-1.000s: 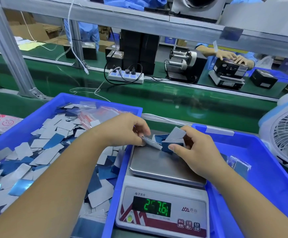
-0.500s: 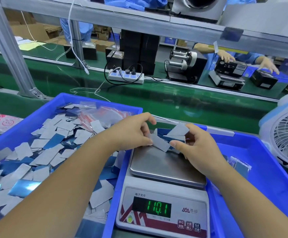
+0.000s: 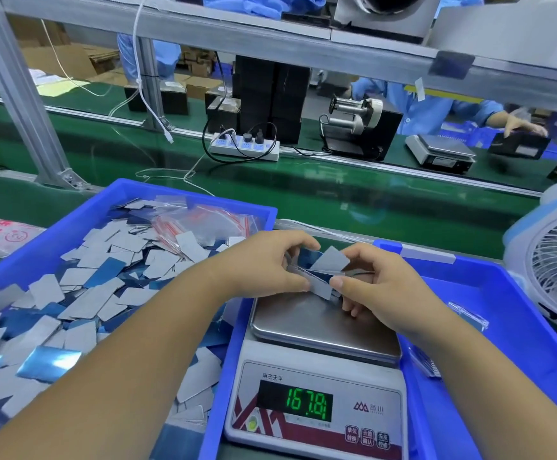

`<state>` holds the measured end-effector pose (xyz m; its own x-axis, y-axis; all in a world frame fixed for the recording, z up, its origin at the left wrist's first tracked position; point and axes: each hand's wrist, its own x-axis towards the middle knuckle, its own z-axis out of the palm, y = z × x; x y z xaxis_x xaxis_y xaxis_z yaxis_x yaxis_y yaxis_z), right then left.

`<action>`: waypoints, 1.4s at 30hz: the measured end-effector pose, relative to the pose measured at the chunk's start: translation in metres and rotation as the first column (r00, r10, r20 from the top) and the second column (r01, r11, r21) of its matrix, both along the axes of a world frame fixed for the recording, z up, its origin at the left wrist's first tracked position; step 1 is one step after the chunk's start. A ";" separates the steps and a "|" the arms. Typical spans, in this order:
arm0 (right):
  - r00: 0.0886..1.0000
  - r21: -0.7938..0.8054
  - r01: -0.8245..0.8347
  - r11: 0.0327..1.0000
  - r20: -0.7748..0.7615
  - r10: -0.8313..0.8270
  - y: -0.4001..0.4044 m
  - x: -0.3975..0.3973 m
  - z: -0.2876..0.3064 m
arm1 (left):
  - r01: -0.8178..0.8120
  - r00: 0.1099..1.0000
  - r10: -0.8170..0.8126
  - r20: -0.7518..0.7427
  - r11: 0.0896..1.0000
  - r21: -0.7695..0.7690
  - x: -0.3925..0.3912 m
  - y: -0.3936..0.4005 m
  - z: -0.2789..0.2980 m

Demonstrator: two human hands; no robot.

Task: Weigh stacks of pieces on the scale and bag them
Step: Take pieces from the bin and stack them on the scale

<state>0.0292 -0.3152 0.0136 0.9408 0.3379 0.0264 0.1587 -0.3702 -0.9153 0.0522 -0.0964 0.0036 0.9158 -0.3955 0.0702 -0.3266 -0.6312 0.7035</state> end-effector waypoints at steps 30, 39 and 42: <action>0.916 -0.160 0.162 0.974 0.391 -0.088 0.003 0.004 -0.001 | 0.082 0.987 -0.109 0.118 0.974 0.211 -0.002 -0.018 -0.006; 0.900 -0.171 0.190 0.967 0.423 -0.102 0.000 0.005 -0.004 | 0.099 0.995 -0.098 0.019 0.994 -0.055 -0.001 -0.008 -0.006; 0.888 -0.142 0.167 0.976 0.452 -0.086 -0.004 0.005 -0.006 | 0.070 0.997 -0.069 0.028 0.996 -0.058 0.000 -0.005 -0.007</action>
